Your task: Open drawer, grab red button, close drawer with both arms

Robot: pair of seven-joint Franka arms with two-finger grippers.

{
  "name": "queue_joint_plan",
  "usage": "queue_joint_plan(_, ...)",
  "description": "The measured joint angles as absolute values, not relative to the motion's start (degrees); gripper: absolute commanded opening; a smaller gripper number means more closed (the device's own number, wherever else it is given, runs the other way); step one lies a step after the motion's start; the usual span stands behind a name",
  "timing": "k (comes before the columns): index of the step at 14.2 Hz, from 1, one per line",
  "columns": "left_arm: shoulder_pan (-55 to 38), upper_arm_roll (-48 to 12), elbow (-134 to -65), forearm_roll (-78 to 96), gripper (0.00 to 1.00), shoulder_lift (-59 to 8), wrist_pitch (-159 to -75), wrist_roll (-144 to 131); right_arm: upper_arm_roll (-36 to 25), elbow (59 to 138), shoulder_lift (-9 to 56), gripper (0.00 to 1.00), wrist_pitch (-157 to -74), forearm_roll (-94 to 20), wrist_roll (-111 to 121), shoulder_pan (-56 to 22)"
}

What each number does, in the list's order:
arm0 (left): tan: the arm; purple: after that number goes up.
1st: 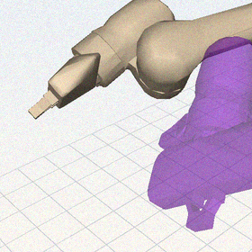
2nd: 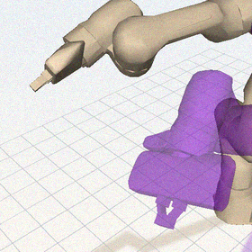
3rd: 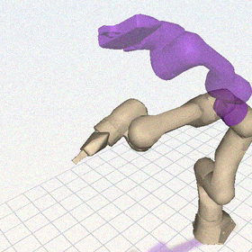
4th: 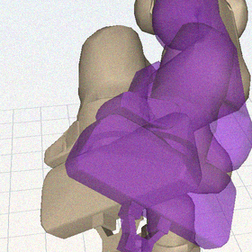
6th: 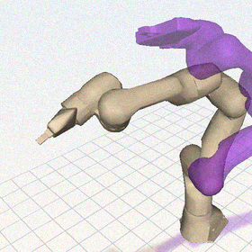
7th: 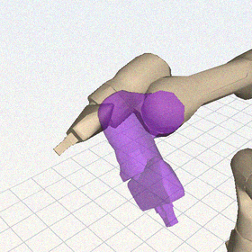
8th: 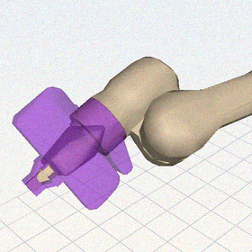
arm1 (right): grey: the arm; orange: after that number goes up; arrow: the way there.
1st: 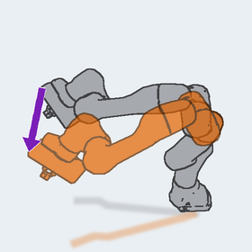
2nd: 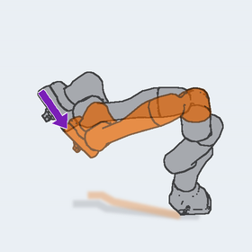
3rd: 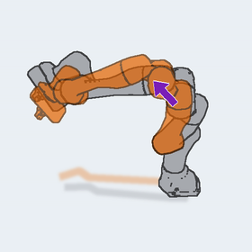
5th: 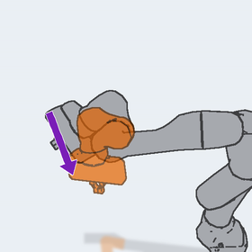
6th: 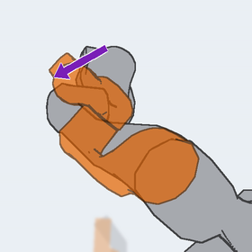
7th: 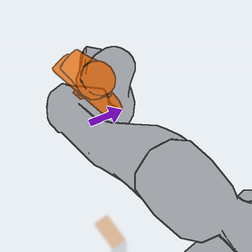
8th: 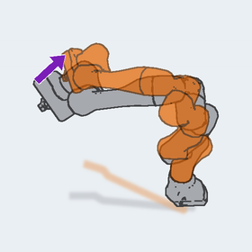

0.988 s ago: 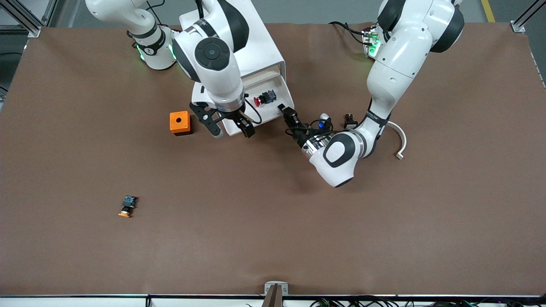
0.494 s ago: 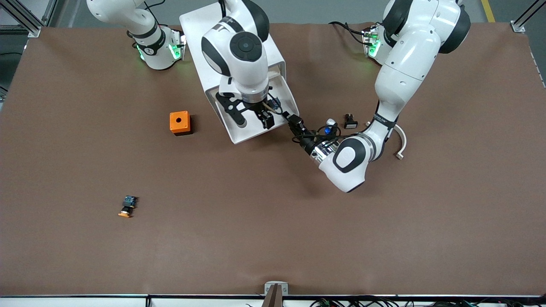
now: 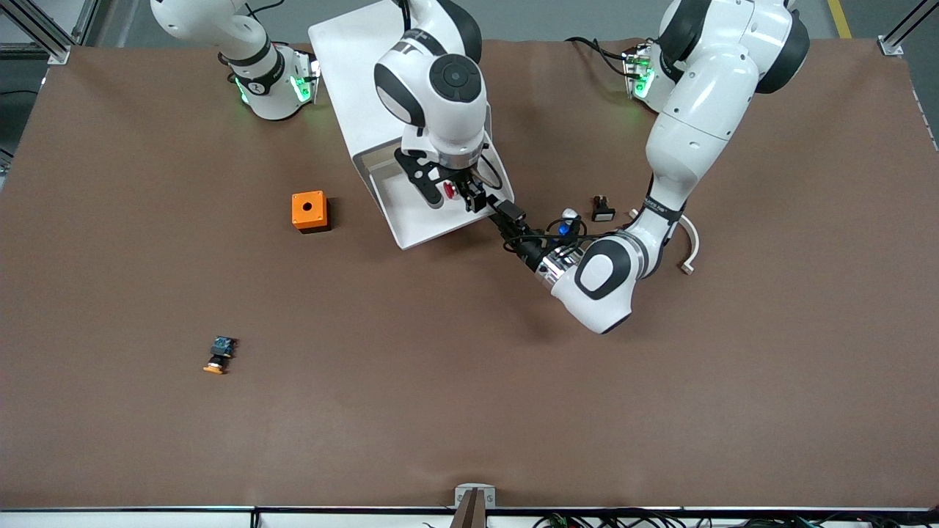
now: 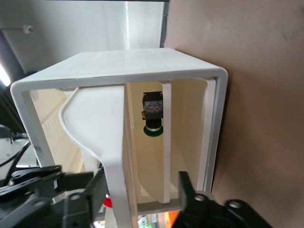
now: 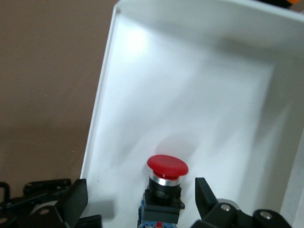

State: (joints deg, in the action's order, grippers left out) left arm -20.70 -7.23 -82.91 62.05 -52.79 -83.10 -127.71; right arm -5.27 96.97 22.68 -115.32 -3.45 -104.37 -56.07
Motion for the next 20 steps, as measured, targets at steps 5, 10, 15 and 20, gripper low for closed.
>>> queue_joint_plan(5,-19.41,-7.18,-81.56,62.05,0.99,-52.78,-83.11,-109.59,-5.28,96.97,23.70,0.90,-116.44,-3.45,-107.54,-57.18)
queue_joint_plan(10,-17.77,-7.17,-79.06,60.37,0.99,-52.78,-83.11,-89.33,-5.28,96.96,24.52,0.58,-116.58,-3.47,-107.82,-57.90)
queue_joint_plan(15,-18.10,-7.28,-75.59,49.82,0.99,-52.73,-83.10,-69.03,-5.31,96.91,24.88,0.00,-116.61,-3.47,-108.69,-58.90)
queue_joint_plan(20,-18.59,-7.28,-72.64,42.13,0.99,-52.35,-87.74,-58.93,-6.43,92.43,24.87,0.00,-113.81,-3.47,-101.64,-56.16)
